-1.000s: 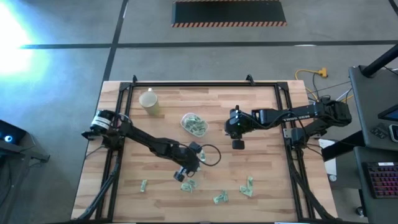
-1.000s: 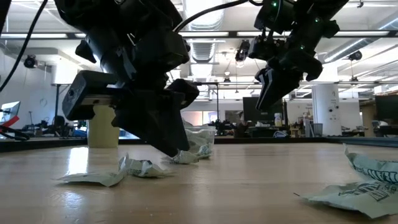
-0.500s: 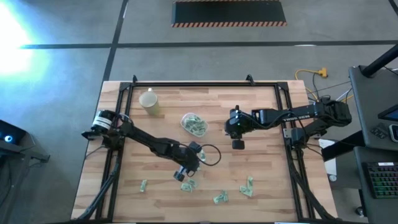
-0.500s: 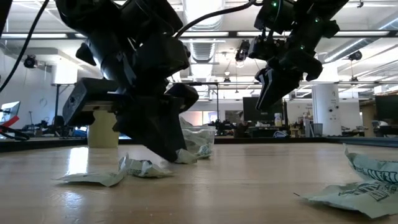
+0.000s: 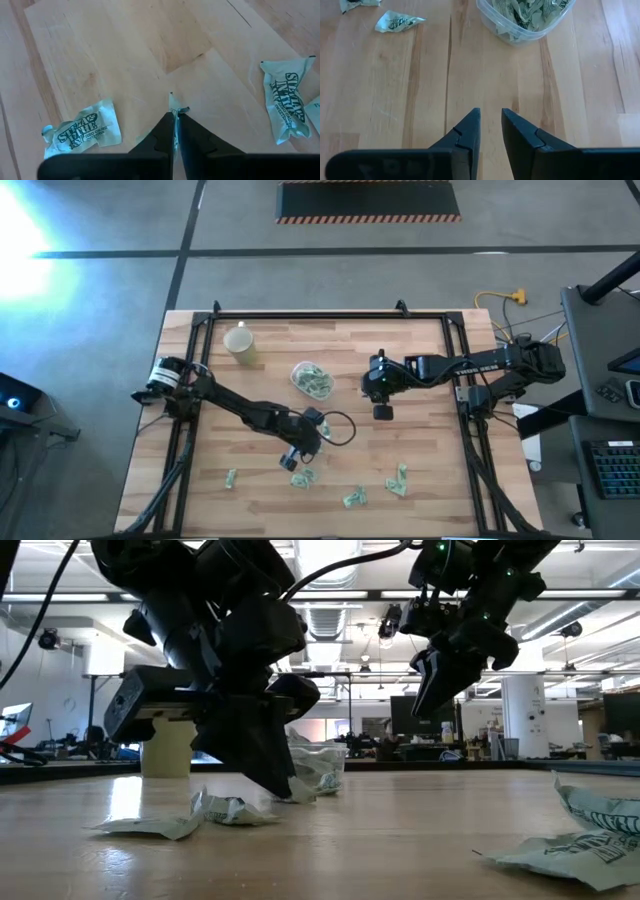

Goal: Pick and place Stevia / Truvia into bins
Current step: Put the stevia packet into the transparent container

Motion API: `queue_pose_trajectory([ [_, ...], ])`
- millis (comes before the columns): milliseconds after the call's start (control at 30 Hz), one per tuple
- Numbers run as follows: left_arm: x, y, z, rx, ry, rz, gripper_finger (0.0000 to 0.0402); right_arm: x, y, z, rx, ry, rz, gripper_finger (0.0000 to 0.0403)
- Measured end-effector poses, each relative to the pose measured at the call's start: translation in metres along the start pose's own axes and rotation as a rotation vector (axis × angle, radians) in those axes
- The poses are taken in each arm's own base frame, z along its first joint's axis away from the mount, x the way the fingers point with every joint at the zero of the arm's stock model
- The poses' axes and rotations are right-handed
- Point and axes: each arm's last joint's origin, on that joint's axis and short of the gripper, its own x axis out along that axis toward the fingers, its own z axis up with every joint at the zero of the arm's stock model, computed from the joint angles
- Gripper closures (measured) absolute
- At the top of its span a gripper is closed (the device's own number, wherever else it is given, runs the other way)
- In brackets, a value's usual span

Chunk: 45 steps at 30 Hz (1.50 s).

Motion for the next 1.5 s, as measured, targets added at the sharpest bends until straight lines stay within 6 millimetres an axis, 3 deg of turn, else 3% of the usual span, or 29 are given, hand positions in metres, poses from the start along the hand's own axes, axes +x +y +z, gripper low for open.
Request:
queue_pose_trajectory([
  [167, -0.002, 0.001, 0.002, 0.001, -0.003, 0.007, 0.04, 0.0, 0.0, 0.0, -0.004, 0.0, 0.0, 0.0335],
  [467, -0.026, 0.003, 0.01, 0.001, 0.008, 0.1, 0.0401, 0.0, 0.0, 0.0, -0.004, -0.001, -0.002, 0.0335],
  [900, -0.046, 0.027, 0.004, 0.015, 0.236, 0.766, 0.0401, 0.0, 0.0, 0.001, -0.004, -0.013, -0.004, 0.0335],
  [1333, -0.056, 0.075, -0.018, -0.065, 0.337, 0.869, 0.0402, 0.0, -0.001, 0.004, -0.019, -0.045, -0.008, 0.0335],
  [1500, -0.057, 0.087, -0.029, -0.109, 0.329, 0.795, 0.0402, 0.0, -0.001, 0.004, -0.021, -0.045, -0.009, 0.0335],
])
